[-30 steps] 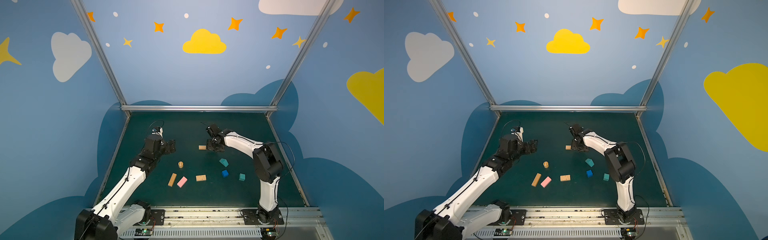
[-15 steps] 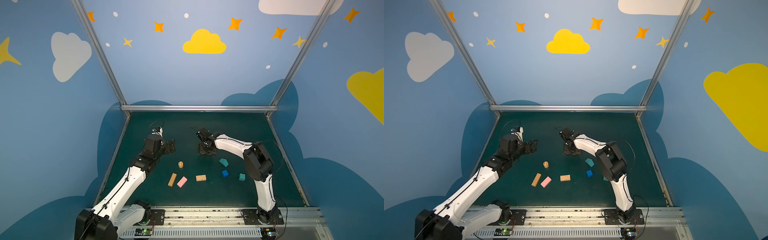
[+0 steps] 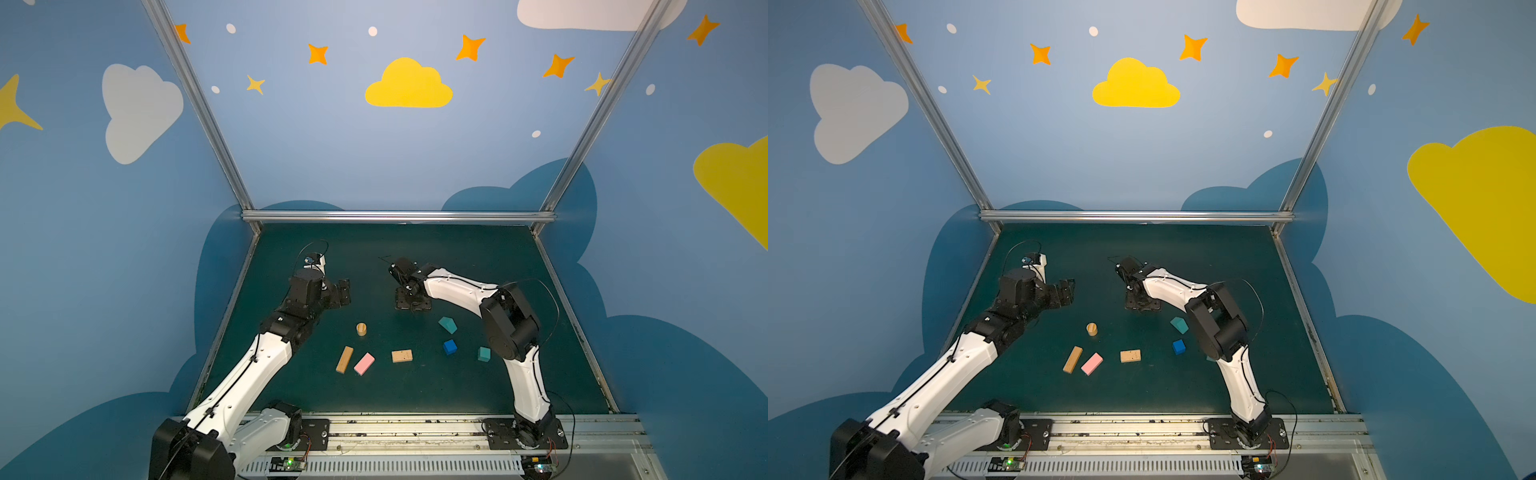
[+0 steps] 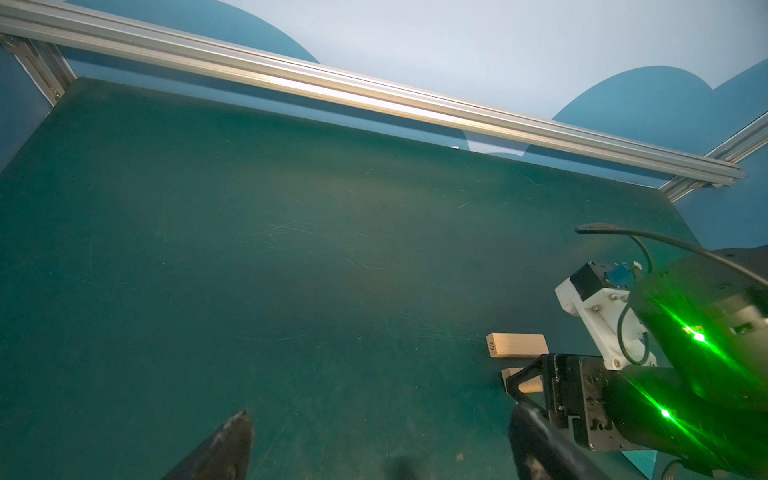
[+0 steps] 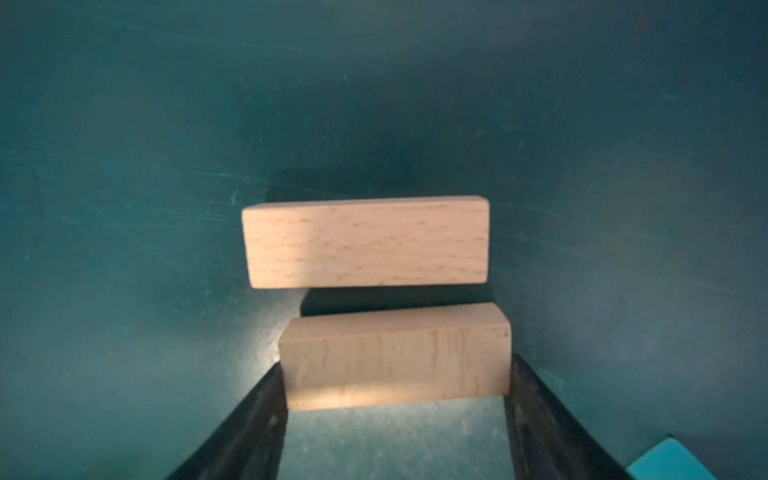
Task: Build the wood block tower
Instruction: 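Carry the wood bar with the right gripper over the farther wood bar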
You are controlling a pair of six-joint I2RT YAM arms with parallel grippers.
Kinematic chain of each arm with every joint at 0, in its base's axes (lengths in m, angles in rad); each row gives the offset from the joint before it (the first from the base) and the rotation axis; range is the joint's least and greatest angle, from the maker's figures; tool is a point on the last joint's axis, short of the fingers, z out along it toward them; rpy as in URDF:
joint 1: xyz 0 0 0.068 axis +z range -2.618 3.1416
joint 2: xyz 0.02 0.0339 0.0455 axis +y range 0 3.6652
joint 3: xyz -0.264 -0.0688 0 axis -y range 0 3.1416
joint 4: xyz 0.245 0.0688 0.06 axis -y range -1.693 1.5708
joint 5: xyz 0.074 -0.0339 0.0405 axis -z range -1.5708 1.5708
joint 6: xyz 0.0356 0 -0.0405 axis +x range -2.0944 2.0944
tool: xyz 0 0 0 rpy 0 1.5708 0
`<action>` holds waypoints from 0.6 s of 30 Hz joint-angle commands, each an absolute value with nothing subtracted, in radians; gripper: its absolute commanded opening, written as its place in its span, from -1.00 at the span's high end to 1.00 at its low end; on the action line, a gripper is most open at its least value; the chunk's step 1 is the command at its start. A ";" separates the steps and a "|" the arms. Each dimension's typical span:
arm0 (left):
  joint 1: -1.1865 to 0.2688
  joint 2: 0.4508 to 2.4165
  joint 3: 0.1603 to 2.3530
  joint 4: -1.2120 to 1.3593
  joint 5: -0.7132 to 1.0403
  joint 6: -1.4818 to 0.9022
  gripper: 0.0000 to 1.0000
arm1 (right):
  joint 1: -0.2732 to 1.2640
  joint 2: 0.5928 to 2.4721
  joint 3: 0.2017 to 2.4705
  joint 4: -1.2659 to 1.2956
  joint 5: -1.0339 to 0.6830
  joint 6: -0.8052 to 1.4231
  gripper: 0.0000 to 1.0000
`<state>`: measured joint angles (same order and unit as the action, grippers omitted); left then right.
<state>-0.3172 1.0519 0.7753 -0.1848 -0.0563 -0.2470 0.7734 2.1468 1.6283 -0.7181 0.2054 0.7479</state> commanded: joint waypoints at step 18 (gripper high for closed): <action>-0.319 1.051 0.761 -0.192 -0.065 -0.238 -0.92 | 0.790 2.225 1.704 -0.764 0.241 0.786 -0.39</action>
